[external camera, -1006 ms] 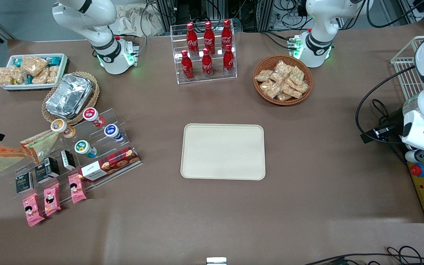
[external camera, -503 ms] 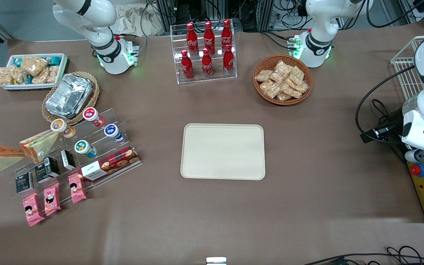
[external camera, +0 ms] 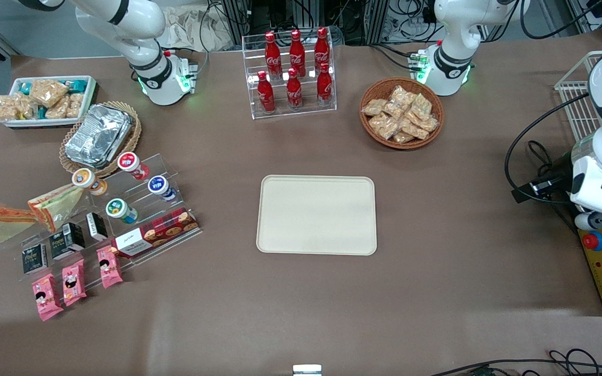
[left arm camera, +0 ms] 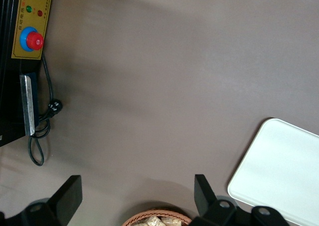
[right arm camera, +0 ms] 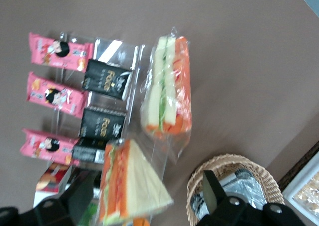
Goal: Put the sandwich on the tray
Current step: 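Close the right gripper on a plastic-wrapped triangular sandwich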
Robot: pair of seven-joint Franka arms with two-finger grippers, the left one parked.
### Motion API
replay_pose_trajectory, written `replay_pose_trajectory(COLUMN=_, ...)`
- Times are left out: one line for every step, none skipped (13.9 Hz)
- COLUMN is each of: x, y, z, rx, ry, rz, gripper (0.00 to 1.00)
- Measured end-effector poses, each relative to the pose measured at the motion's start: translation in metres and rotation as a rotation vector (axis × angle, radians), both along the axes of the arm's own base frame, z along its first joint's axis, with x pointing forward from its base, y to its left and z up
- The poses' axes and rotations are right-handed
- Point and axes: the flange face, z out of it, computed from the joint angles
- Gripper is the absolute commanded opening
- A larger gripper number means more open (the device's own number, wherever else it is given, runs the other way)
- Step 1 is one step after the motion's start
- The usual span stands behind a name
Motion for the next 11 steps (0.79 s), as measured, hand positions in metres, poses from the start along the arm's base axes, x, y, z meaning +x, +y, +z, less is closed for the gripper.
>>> replay_pose_trajectory(x=-0.001, y=-0.006, z=-0.01, rx=0.0, ry=0.006, rz=-0.011, gripper=0.98)
replay_pose_trajectory(x=-0.002, y=-0.012, z=-0.018, rx=0.001, ry=0.014, rz=-0.021, gripper=0.98)
replay_pose_trajectory(x=-0.004, y=-0.019, z=-0.027, rx=0.001, ry=0.021, rz=-0.032, gripper=0.98)
replay_pose_trajectory(x=-0.006, y=-0.026, z=-0.035, rx=0.001, ry=0.028, rz=-0.043, gripper=0.98)
replay_pose_trajectory(x=-0.007, y=-0.032, z=-0.041, rx=0.001, ry=0.035, rz=-0.051, gripper=0.98)
replay_pose_trajectory(x=-0.008, y=-0.034, z=-0.046, rx=0.002, ry=0.04, rz=-0.056, gripper=0.98)
replay_pose_trajectory(x=-0.007, y=-0.035, z=-0.049, rx=0.002, ry=0.043, rz=-0.056, gripper=0.98)
replay_pose_trajectory(x=-0.006, y=-0.035, z=-0.052, rx=0.0, ry=0.042, rz=-0.056, gripper=0.98)
replay_pose_trajectory(x=-0.005, y=-0.035, z=-0.055, rx=-0.002, ry=0.04, rz=-0.055, gripper=0.98)
replay_pose_trajectory(x=-0.004, y=-0.035, z=-0.058, rx=0.001, ry=0.038, rz=-0.057, gripper=0.98)
replay_pose_trajectory(x=-0.003, y=-0.034, z=-0.06, rx=0.009, ry=0.035, rz=-0.06, gripper=0.98)
